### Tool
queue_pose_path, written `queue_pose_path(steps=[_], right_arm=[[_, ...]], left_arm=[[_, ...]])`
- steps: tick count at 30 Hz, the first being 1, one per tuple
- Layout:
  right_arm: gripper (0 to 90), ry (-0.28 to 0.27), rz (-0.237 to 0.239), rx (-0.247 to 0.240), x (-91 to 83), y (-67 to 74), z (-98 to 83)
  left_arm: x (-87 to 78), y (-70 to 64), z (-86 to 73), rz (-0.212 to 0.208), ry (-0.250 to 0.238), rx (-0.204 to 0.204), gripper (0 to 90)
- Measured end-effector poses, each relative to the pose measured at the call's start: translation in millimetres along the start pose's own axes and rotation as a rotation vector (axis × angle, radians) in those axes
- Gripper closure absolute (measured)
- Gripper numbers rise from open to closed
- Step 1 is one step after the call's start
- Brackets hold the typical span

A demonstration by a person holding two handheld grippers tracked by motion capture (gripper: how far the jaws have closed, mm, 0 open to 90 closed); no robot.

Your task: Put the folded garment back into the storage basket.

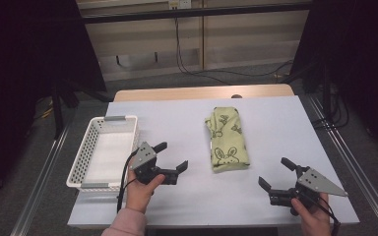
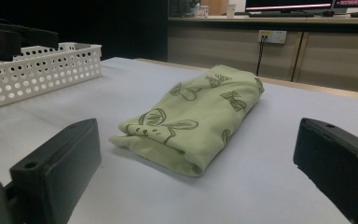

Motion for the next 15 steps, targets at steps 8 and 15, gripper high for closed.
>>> queue_pose_path(steps=[8, 15], right_arm=[[0.3, -0.003, 0.004, -0.002, -0.5, 0.1, 0.0], [0.3, -0.007, 0.001, 0.003, -0.6, -0.1, 0.3]], left_arm=[[13.6, -2.3, 3.0, 0.007, 0.011, -0.017, 1.6], [30.8, -5.2, 4.5, -0.009, 0.028, -0.026, 1.6]])
Point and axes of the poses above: each handheld gripper's, and its own axes: x roughly forward along the jaws, z roughly out of its top, y roughly to its left, the point moved 2 cm from there along x, roughly forward along the jaws, and after that the axes turned 12 degrees about -x, right-handed, at the moved point
